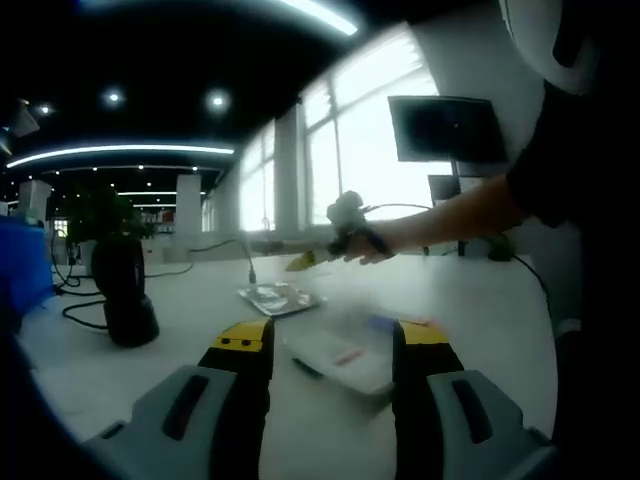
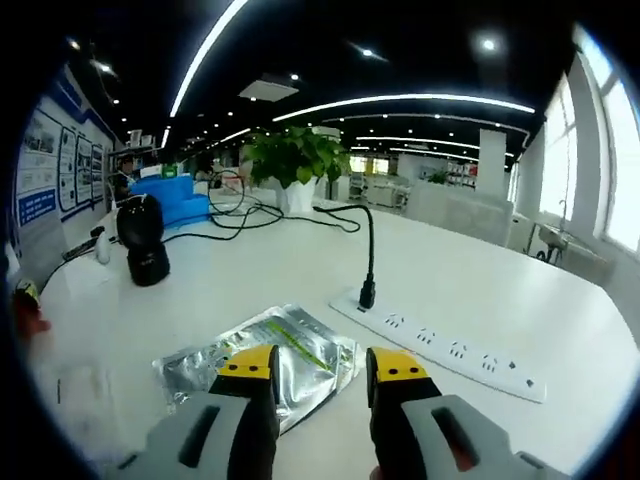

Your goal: Clip sheet goods on table flip sheet goods clip sheet goods scan sheet goods put sheet goods back to table

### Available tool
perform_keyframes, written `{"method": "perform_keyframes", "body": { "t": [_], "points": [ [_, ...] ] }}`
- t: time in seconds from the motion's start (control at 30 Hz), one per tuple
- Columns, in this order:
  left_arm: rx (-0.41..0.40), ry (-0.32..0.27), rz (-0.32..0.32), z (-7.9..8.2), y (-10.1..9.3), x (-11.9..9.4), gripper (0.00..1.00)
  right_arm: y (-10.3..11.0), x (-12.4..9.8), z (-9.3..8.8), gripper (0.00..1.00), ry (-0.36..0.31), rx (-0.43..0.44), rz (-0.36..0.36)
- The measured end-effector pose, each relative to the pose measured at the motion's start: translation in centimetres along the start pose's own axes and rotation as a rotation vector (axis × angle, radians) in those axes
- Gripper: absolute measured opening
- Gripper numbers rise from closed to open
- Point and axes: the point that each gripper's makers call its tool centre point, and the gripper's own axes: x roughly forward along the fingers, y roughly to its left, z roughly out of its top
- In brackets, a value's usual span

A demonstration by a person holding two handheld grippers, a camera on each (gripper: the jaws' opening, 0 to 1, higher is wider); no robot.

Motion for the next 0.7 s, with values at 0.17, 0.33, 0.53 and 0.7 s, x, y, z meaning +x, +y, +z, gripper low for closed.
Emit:
{"method": "perform_keyframes", "body": {
  "t": [0.17,0.33,0.53,0.7],
  "points": [
    [0.005,0.004,0.000,-0.1,0.0,0.0,0.40,2.0,-0.5,1.6,0.37,-0.042,0.037,0.023],
    [0.010,0.005,-0.002,-0.1,-0.1,0.0,0.40,3.9,0.3,1.9,0.47,-0.053,-0.005,0.046],
    [0.010,0.001,-0.003,0.0,-0.1,0.0,0.40,5.3,1.6,-0.8,0.47,0.020,-0.076,0.059],
    [0.006,-0.002,-0.006,0.0,-0.2,0.0,0.40,5.3,2.4,-1.7,0.55,0.035,-0.059,0.060]
  ]
}}
